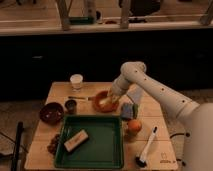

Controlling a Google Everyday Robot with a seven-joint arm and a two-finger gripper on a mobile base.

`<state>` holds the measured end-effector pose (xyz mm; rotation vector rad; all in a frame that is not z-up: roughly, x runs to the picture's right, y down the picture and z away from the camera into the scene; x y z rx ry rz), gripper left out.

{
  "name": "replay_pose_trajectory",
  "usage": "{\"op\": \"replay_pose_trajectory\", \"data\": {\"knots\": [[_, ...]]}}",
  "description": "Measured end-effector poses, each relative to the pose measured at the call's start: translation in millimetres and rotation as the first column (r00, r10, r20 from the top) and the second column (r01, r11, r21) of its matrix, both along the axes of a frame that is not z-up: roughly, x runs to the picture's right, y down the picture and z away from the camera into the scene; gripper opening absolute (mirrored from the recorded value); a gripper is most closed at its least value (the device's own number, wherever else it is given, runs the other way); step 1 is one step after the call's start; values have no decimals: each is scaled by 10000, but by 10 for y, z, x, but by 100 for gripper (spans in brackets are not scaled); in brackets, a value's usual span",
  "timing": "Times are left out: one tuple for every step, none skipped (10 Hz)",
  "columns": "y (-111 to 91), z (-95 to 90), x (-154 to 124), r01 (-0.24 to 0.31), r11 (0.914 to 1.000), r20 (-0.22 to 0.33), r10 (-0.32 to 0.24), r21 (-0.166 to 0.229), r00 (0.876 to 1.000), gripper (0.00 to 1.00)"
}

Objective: Place banana in red bowl

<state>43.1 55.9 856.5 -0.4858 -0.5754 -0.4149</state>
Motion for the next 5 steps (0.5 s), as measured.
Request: {"op": "replay_pose_trajectory", "data": {"knots": [[-23, 5, -15, 12, 10000, 42, -12, 34, 10000, 52], [-35, 10, -27, 23, 10000, 76, -23, 40, 10000, 60], [-55, 17, -49, 59, 10000, 125, -59, 41, 9999, 74], [-74, 20, -58, 68, 10000, 143, -69, 47, 9999, 78], [-86, 28, -61, 84, 10000, 156, -85, 38, 9998, 80]]}}
